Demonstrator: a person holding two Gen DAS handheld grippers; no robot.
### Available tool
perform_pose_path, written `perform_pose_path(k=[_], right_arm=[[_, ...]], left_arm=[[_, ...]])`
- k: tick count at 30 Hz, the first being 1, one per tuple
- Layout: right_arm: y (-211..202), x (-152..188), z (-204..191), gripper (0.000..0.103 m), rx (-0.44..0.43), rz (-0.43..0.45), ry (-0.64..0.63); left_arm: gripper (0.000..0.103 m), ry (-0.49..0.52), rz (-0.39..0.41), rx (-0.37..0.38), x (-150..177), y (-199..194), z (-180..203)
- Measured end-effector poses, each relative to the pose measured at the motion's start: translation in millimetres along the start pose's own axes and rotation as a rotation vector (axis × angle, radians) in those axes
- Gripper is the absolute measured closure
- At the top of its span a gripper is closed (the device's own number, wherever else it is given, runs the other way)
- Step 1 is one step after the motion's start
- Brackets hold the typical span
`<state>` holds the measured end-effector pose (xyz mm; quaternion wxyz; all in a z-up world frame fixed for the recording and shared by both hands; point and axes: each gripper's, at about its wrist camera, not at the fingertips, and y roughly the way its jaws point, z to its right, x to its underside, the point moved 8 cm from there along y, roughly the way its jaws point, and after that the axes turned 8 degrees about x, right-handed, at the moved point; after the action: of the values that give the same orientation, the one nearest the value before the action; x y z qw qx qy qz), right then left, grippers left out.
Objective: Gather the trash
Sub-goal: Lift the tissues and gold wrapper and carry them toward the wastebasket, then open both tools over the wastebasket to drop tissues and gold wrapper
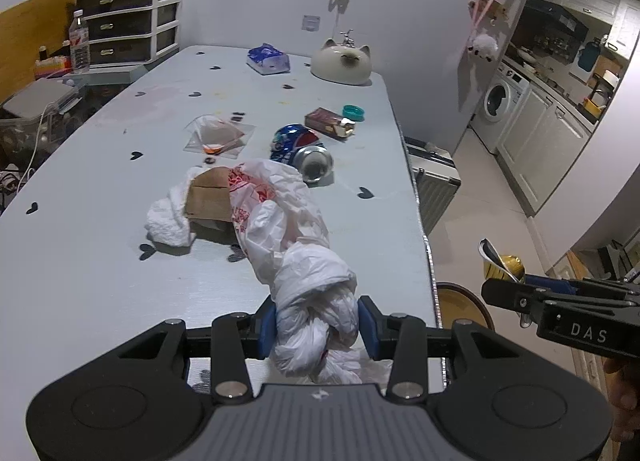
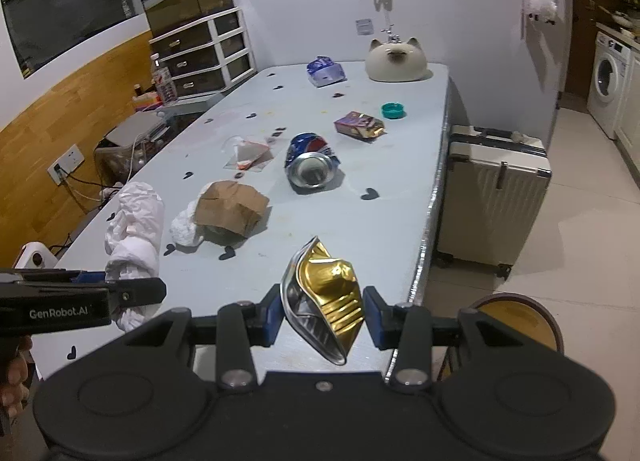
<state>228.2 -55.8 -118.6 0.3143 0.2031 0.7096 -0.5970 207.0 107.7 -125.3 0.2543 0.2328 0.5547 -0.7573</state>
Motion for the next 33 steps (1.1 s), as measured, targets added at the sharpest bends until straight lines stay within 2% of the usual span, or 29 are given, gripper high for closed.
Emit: perform_pose_path(k=[9,19,26,33], right_arm=[[-6,7,48,0.060,0.029,0.001,0.033],[2,7,144,0.060,0.054,-0.021,0.065],[17,10,218,0.060,0.067,-0.055,0.080],[38,23,290,0.060,0.104,-0.108,0.127]], left_arm=[[0.060,0.031,-0.021,0.015,-2,23,46],[0.060,0.038,-0.065,0.026,-3,70,126],[0.060,0.033,-0.107,0.043,-3,118,187],[0.060,0.077,-0.191,0.101,5,179,252]])
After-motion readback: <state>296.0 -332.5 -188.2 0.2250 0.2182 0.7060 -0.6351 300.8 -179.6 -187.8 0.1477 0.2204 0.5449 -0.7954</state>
